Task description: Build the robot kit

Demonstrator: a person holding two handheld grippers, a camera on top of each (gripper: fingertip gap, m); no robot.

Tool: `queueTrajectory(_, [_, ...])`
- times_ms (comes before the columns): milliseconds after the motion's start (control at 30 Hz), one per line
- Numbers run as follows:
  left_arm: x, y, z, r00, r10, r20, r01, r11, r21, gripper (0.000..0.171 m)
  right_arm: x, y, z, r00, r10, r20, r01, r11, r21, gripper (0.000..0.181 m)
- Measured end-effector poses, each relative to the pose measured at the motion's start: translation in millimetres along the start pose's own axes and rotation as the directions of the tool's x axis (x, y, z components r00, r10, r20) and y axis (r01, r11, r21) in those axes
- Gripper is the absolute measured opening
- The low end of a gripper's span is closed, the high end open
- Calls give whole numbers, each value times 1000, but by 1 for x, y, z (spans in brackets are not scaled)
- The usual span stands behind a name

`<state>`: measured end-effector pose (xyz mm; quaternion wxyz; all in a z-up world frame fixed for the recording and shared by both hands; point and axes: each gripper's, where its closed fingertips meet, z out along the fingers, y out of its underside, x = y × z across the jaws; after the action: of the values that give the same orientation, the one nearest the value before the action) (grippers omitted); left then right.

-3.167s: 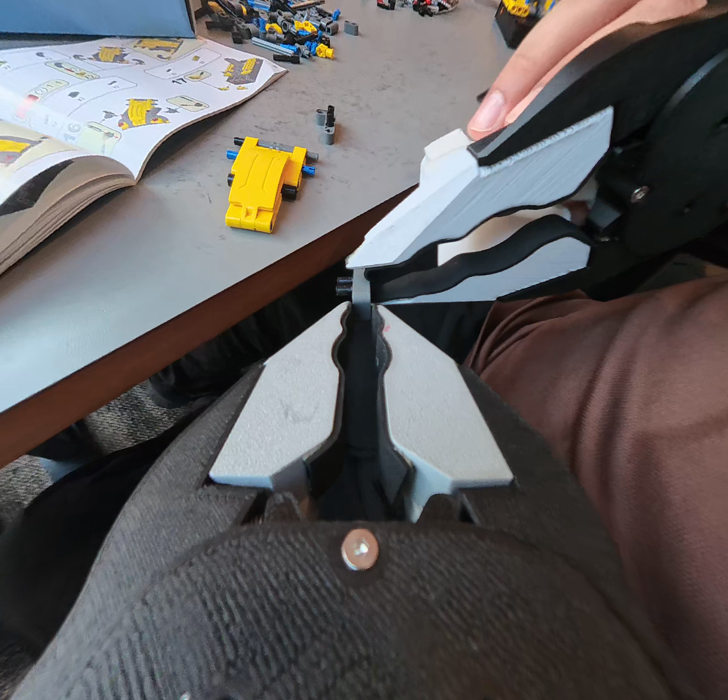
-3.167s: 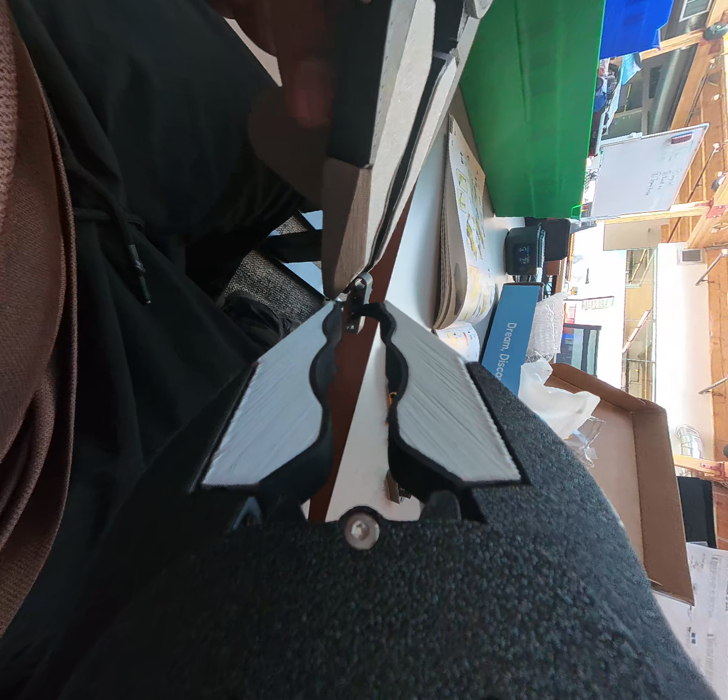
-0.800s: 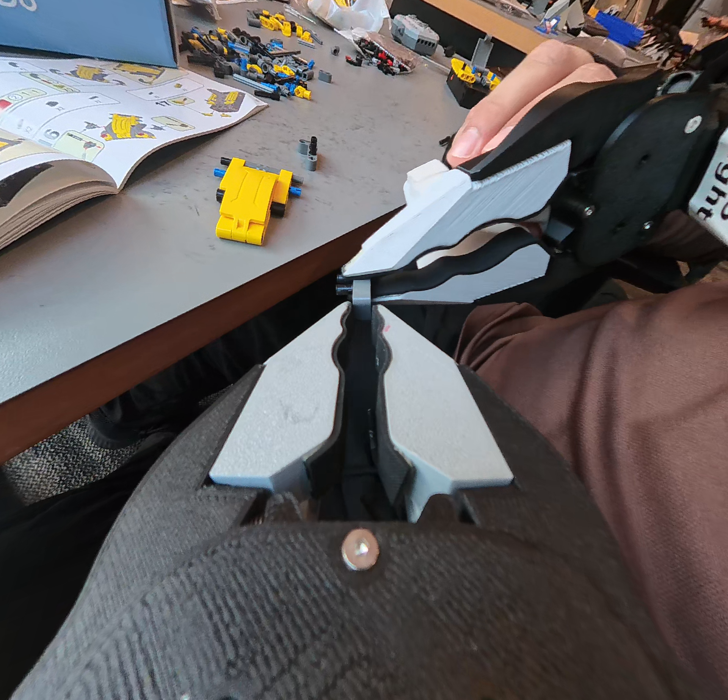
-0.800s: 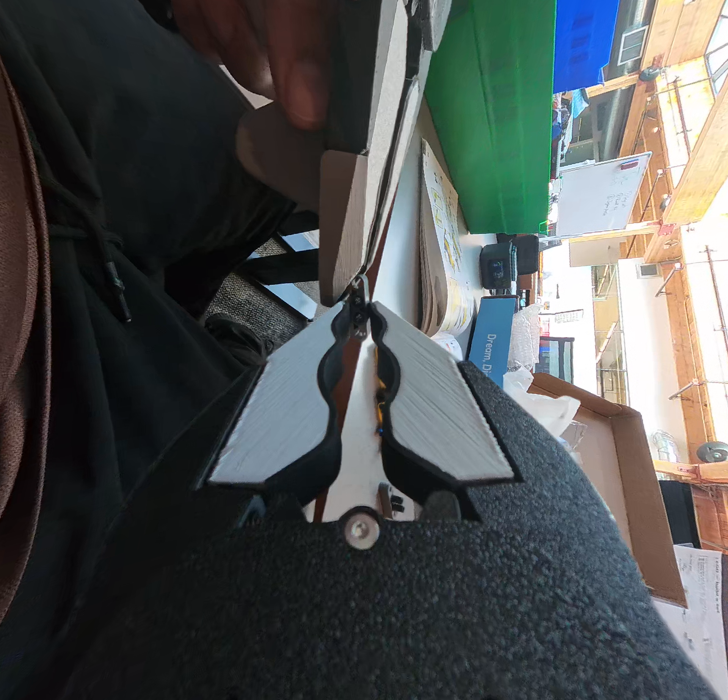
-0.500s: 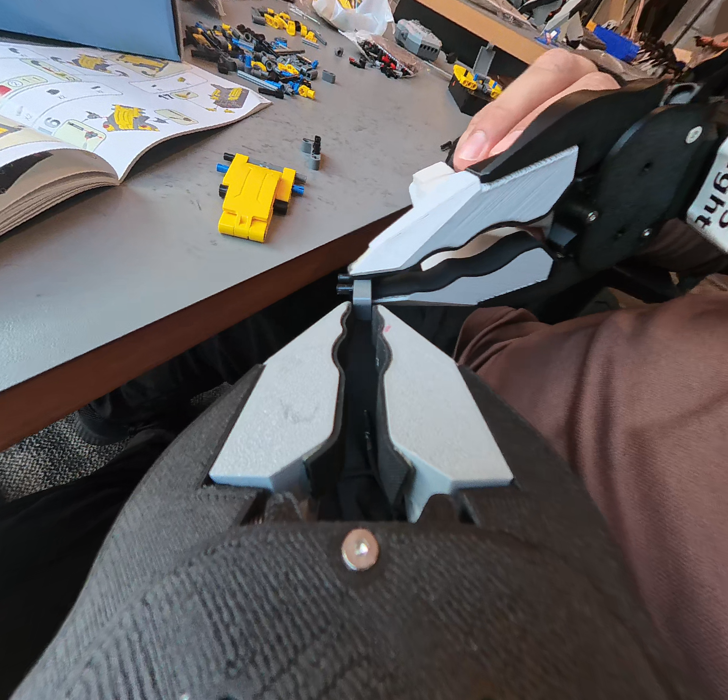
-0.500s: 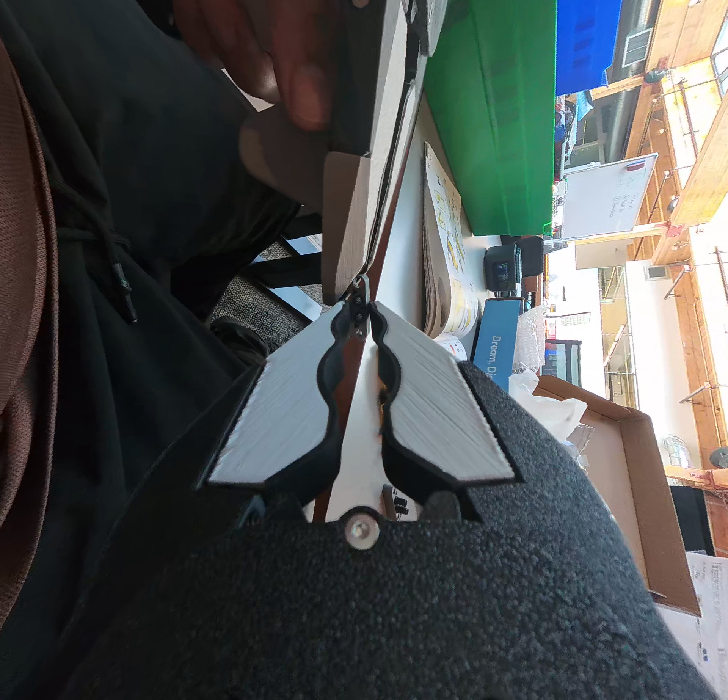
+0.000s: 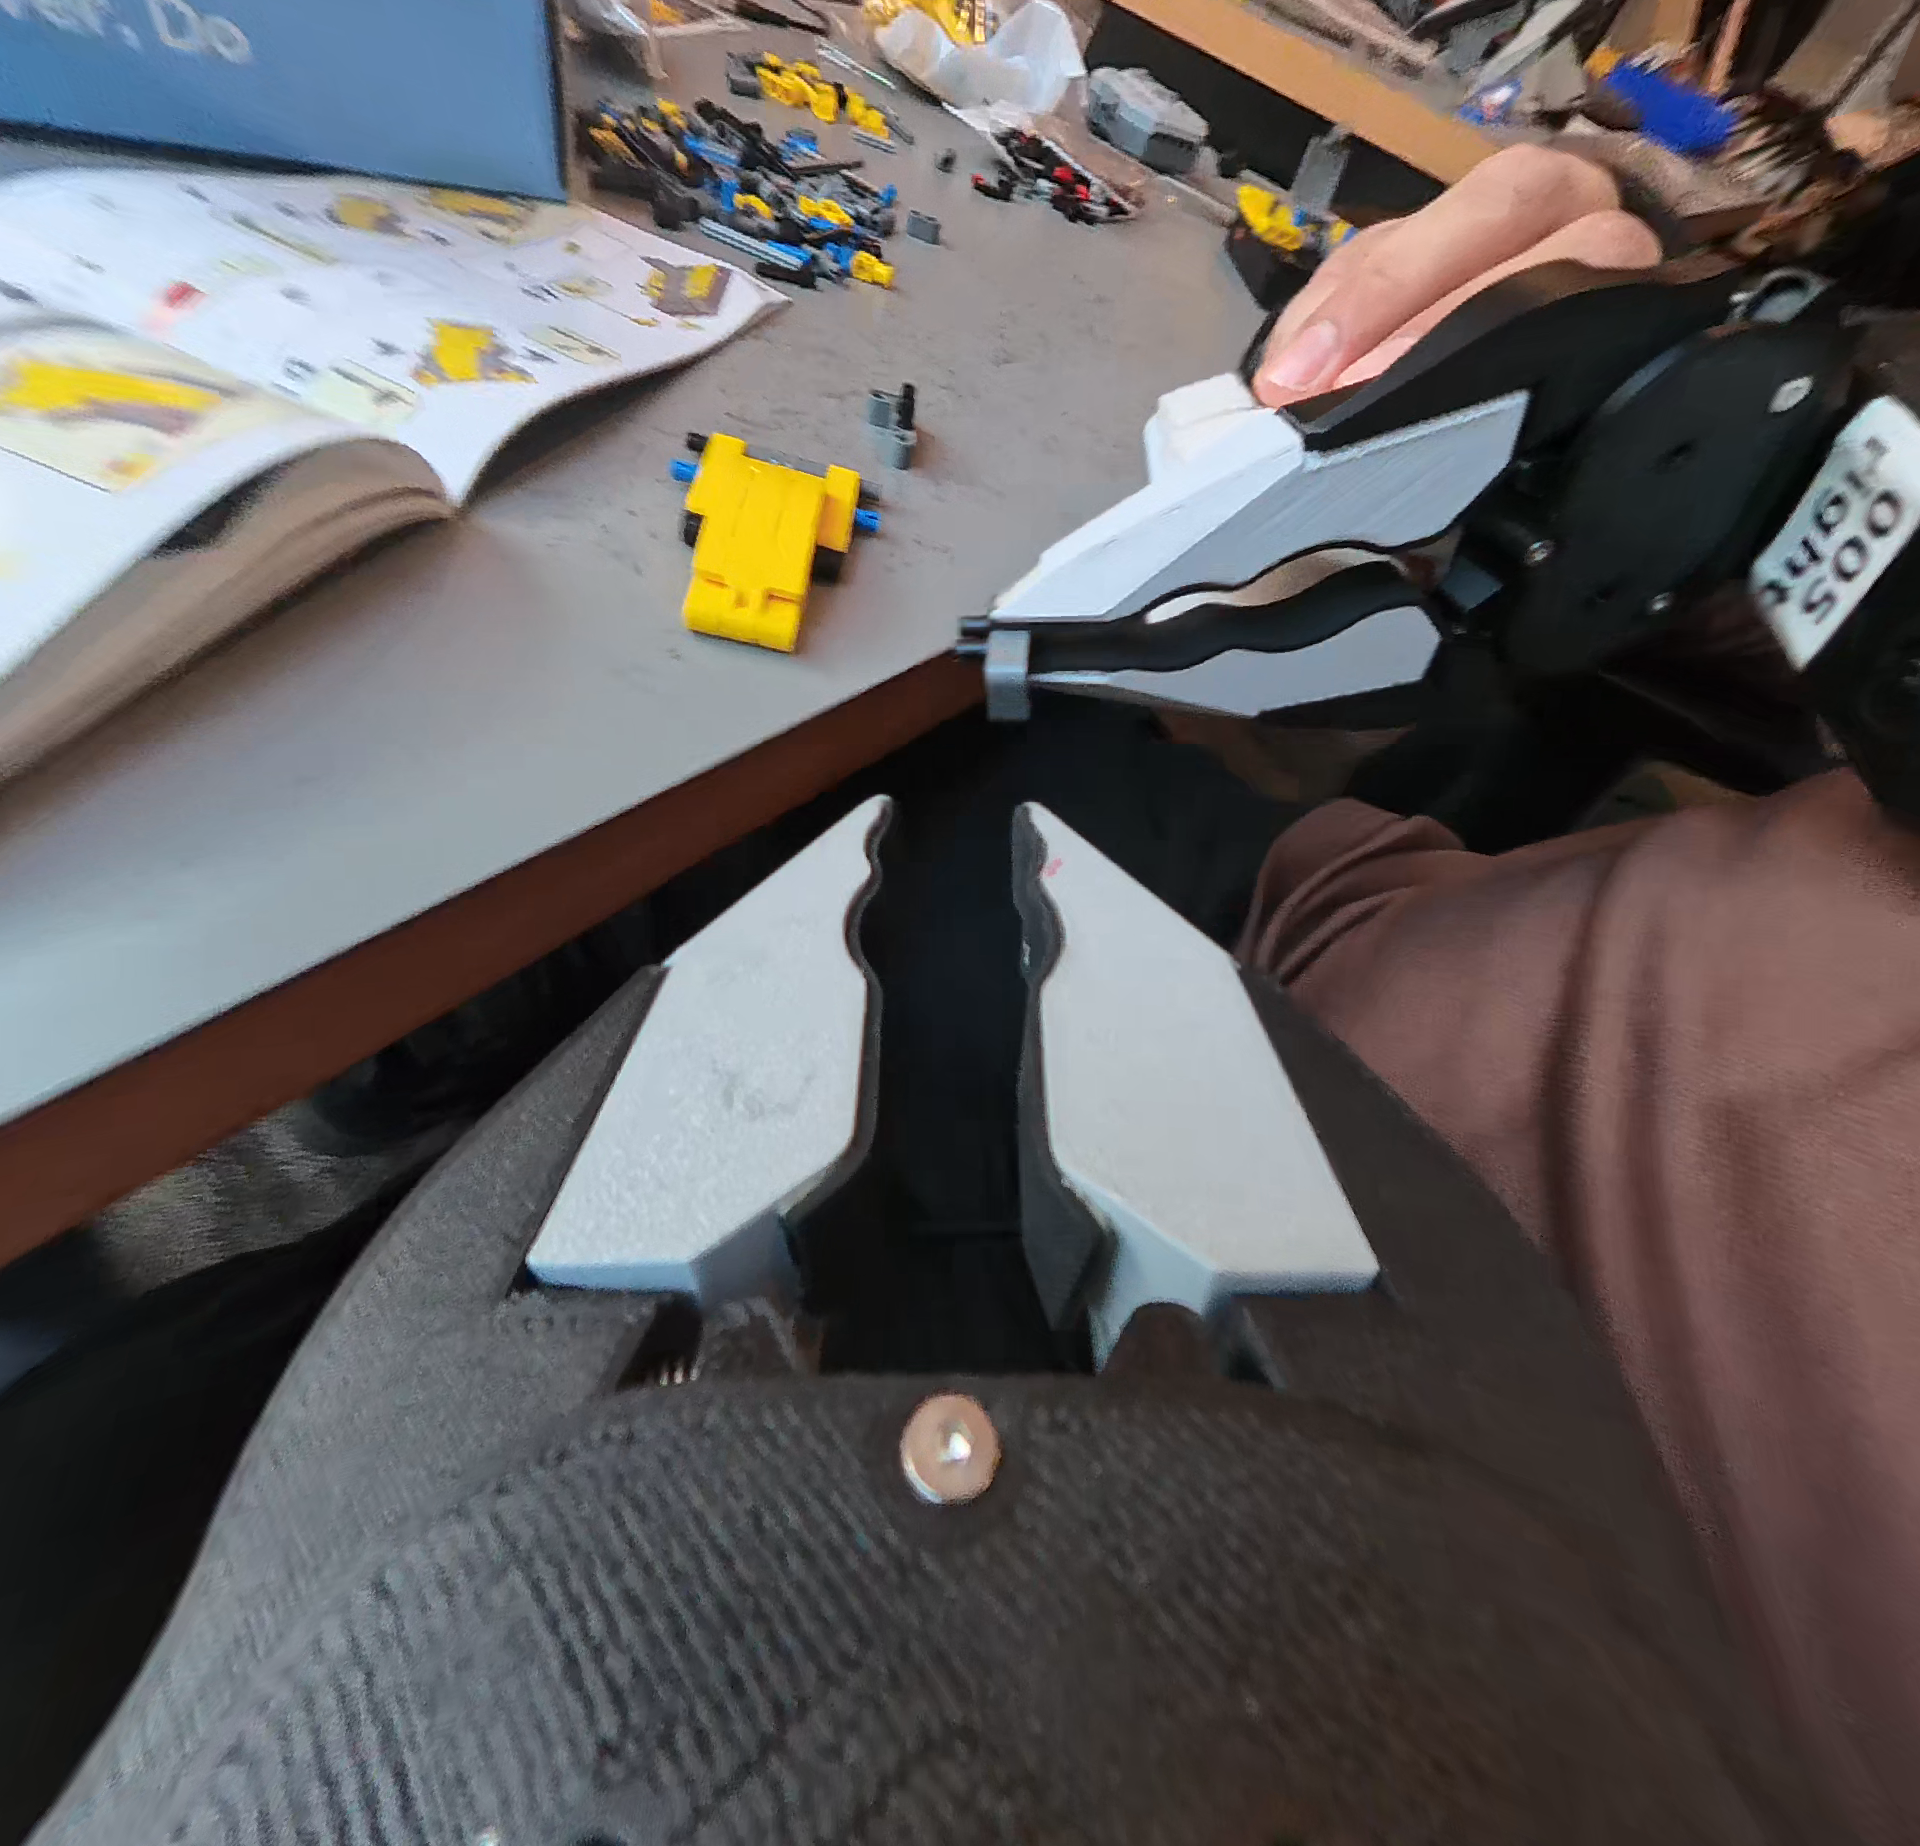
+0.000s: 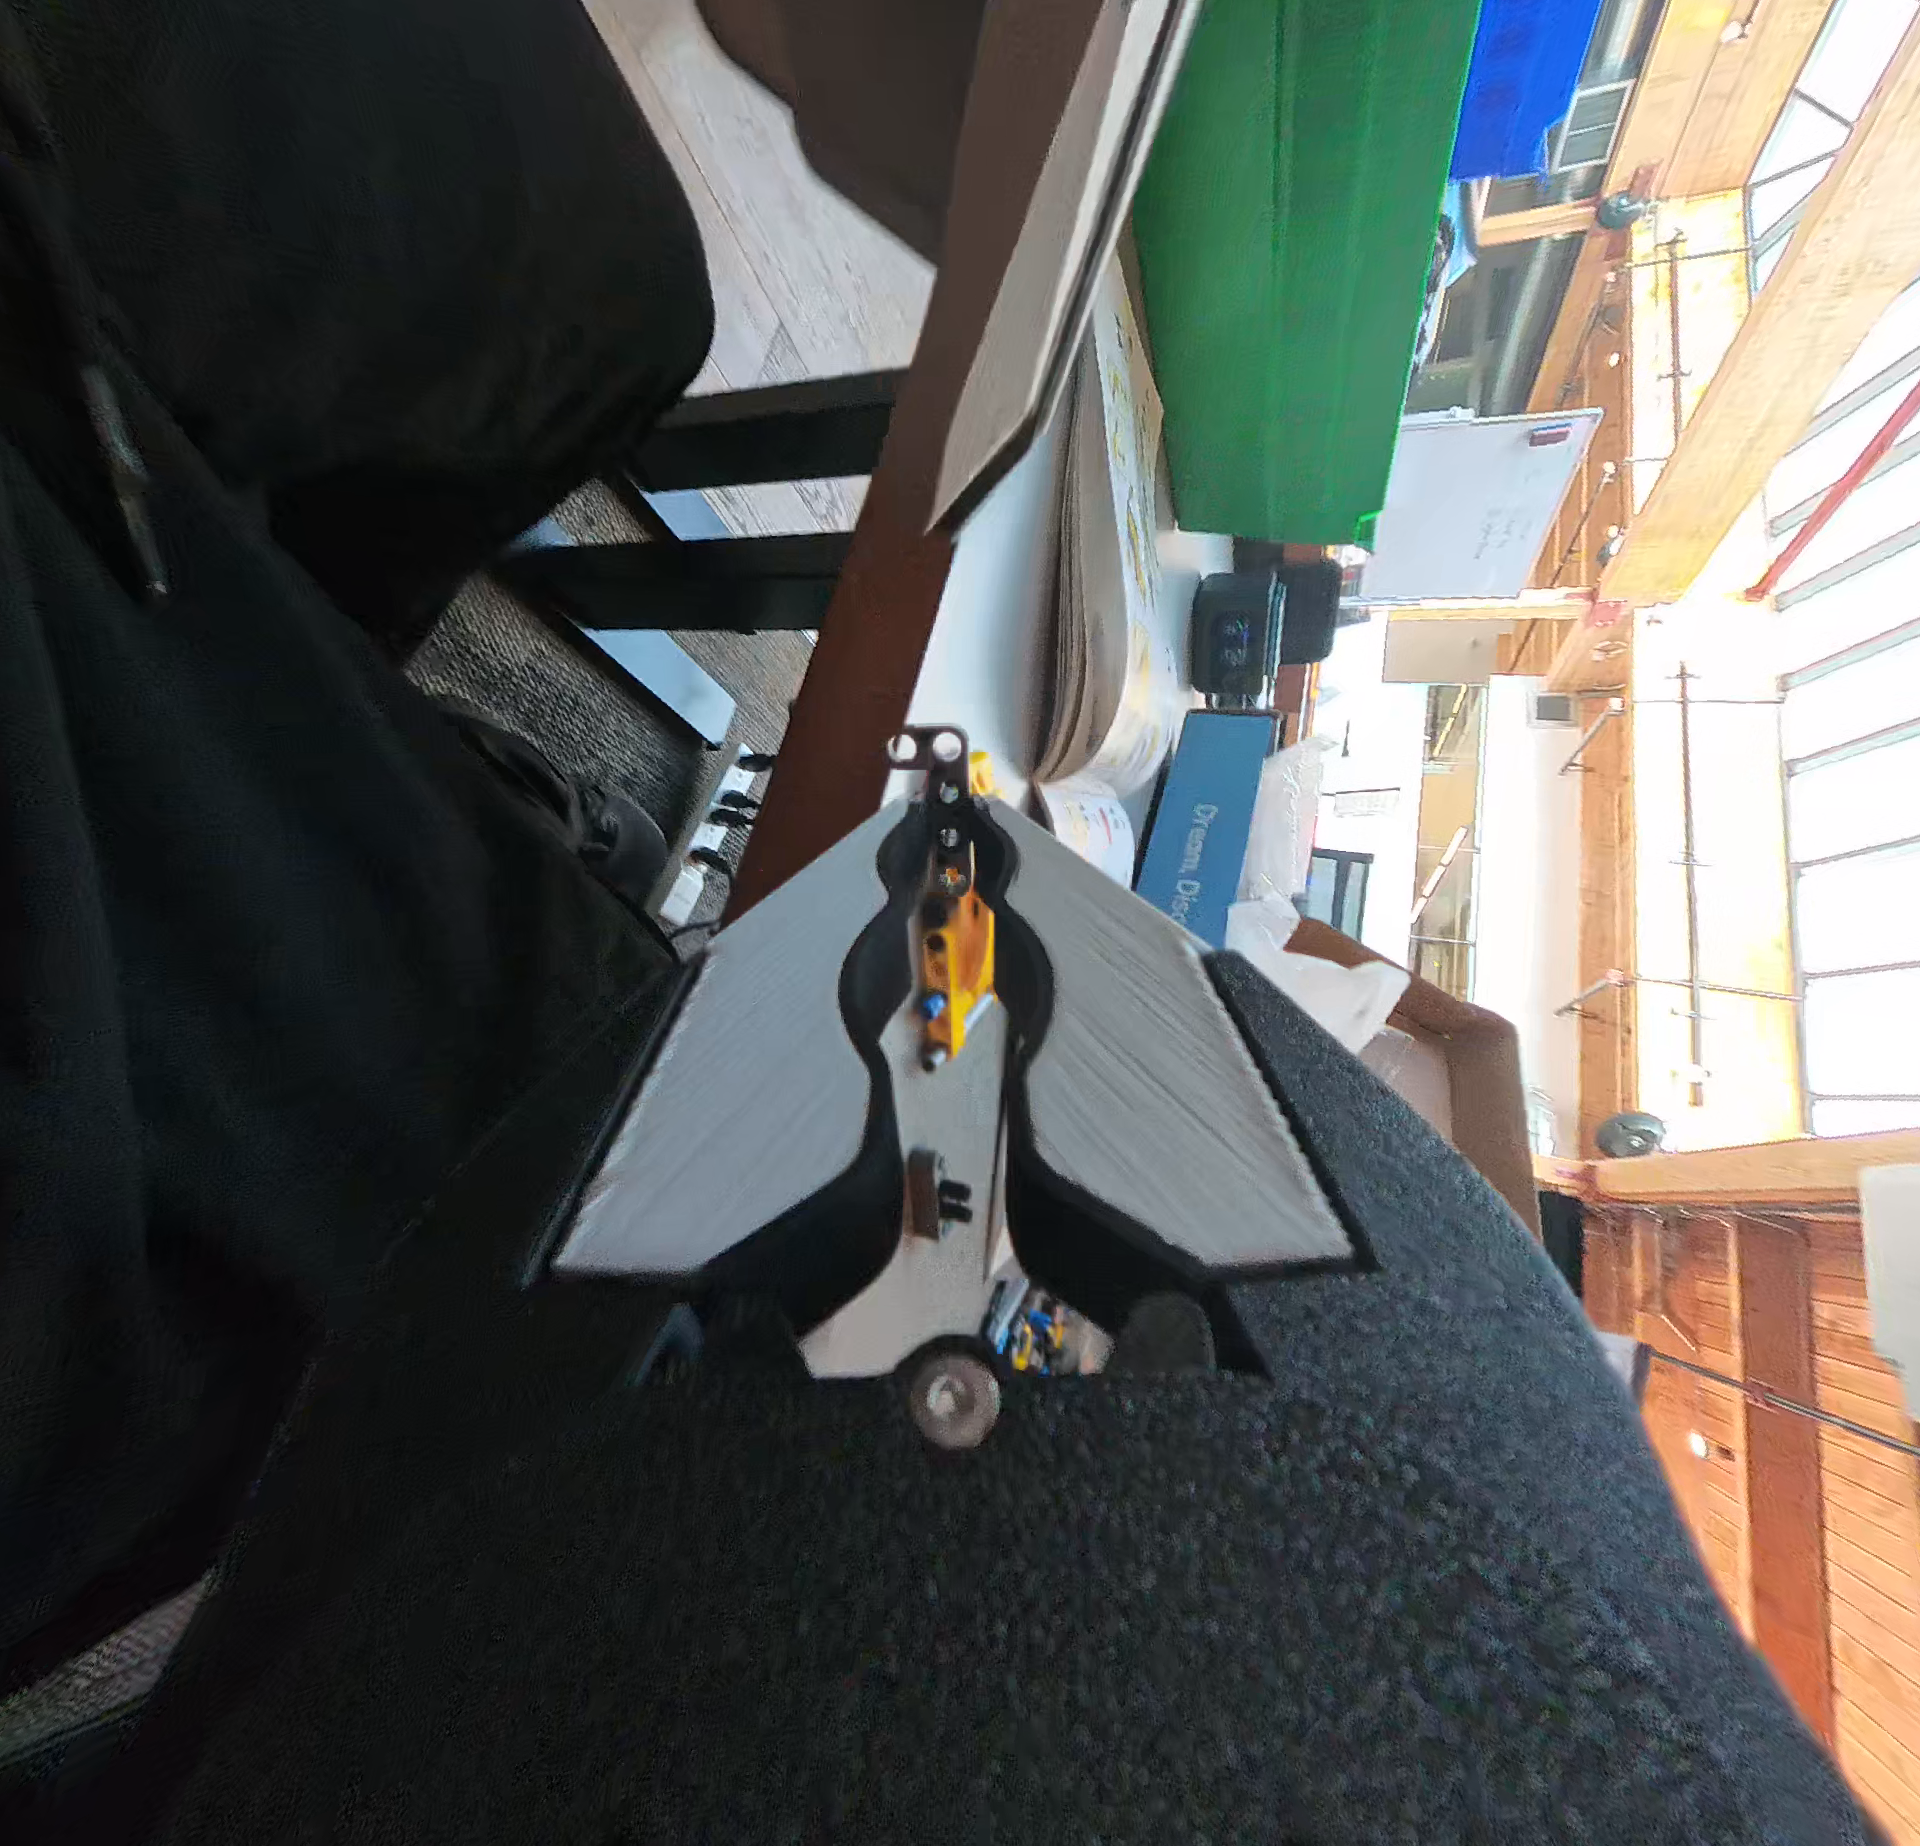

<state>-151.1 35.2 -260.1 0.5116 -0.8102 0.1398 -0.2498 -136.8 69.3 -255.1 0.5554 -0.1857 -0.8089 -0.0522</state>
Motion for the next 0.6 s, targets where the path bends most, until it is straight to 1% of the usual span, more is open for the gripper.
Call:
queueTrajectory(67, [-12, -14, -3, 996, 65, 67, -65, 998, 6, 18, 1, 10, 0, 1000, -7, -11, 7, 1000, -20, 7])
queueTrajectory(100, [-15, -22, -3, 992, 96, 81, -97, 995, -1, 18, 1, 12, 0, 1000, -10, -12, 10, 1000, -24, 7])
queueTrajectory(167, [-22, -31, 2, 979, 179, 97, -173, 983, -67, 18, 0, 15, 1, 1000, -25, -19, 24, 999, -35, 6])
queueTrajectory(233, [-41, -44, 12, 950, 269, 159, -247, 958, -144, 21, -1, 13, 0, 999, -42, -25, 41, 998, -37, 6])
queueTrajectory(300, [-43, -54, 29, 959, 263, 105, -241, 952, -188, 32, -1, 15, -1, 998, -49, -35, 47, 998, -48, 6])
queueTrajectory(333, [-42, -53, 38, 967, 247, 61, -226, 945, -238, 40, 0, 17, -2, 998, -48, -43, 45, 997, -58, 6])
queueTrajectory(367, [-43, -51, 47, 971, 237, 28, -219, 932, -289, 43, 0, 19, -2, 998, -44, -47, 41, 997, -69, 6])
queueTrajectory(433, [-46, -47, 61, 973, 231, -2, -217, 910, -354, 43, 0, 24, -4, 998, -37, -58, 32, 996, -87, 6])
queueTrajectory(533, [-50, -41, 75, 965, 262, -32, -251, 874, -417, 33, 4, 26, -6, 997, -18, -81, 10, 995, -97, 7])
queueTrajectory(600, [-50, -26, 77, 958, 280, -67, -275, 821, -500, 32, 5, 27, -6, 996, -6, -89, -4, 994, -110, 7])
